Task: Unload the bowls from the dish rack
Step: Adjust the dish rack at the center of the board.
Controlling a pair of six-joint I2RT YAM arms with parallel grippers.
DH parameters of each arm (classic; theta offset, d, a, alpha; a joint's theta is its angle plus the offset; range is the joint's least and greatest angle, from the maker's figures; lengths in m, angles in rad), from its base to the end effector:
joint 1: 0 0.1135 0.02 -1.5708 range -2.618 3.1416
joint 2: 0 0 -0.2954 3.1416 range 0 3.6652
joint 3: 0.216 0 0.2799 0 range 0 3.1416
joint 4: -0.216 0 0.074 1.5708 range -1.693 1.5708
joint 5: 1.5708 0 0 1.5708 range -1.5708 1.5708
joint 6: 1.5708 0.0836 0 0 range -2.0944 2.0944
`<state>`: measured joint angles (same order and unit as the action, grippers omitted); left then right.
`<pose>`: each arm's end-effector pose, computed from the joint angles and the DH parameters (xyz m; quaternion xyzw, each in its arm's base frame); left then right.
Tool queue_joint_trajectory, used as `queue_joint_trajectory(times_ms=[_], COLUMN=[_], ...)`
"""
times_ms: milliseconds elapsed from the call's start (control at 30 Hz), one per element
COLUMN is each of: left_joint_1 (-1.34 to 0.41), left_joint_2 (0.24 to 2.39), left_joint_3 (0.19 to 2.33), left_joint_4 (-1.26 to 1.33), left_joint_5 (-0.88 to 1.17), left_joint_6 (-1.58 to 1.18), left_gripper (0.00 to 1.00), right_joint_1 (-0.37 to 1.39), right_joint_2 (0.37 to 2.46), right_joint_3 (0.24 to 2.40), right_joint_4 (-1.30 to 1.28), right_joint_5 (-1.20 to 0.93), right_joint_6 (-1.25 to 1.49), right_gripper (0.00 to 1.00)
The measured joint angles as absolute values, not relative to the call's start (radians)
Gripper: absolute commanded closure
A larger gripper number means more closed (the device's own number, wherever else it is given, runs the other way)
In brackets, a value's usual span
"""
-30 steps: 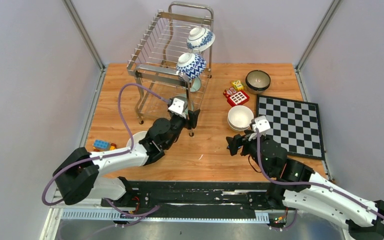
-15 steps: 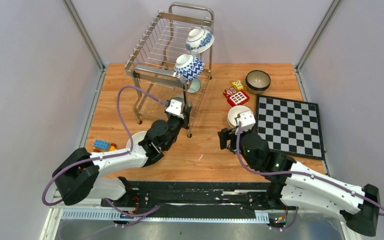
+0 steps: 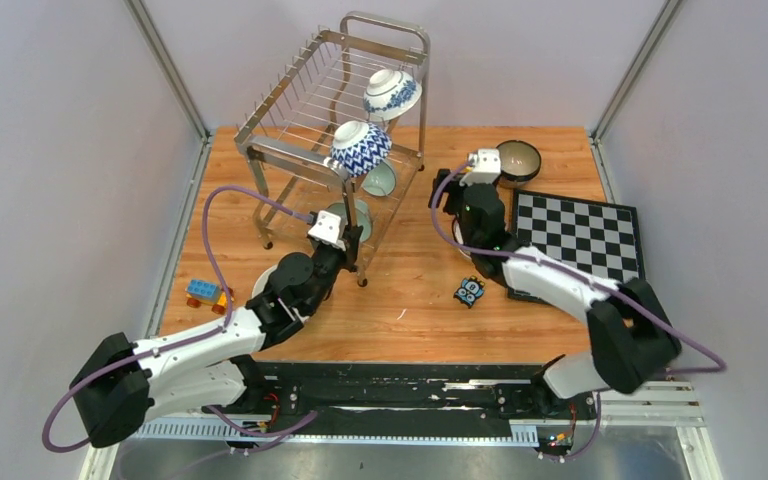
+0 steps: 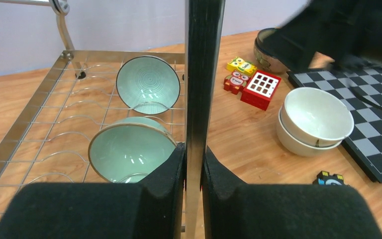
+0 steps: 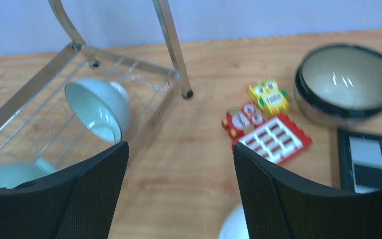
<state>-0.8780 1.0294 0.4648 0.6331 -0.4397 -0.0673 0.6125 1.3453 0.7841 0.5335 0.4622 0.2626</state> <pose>0.2063 -0.1928 0.2813 0.1162 0.6749 -0.1922 0.7029 0.3210 0.1800 0.3026 0.0358 0.7149 0.1389 0.6843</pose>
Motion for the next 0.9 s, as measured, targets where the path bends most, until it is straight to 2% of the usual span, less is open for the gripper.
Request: queue_joint_trajectory(times_ms=[167,400,900], left_joint_1=[-0.878,-0.878,-0.873], left_joint_2=[0.959,0.922,0.891], left_joint_3=[0.457,0.457,0.488], left_joint_4=[0.548,0.490,0.377], left_joint_5=[-0.428,-0.418,-0.403], left_joint_6=[-0.088,-0.116,-0.151], left_gripper=[1.00,1.00,1.00], right_joint_1=[0.537,0.480,0.447], right_joint_2=[1.589,1.805,2.114], right_joint_3=[0.975,1.186,1.596], right_joint_4=[0.680,0.793,0.739], right_joint_5=[0.345,0.253,0.201], right_joint_6=[0.195,0.144,0.008], right_gripper=[0.17,0.19,0.28])
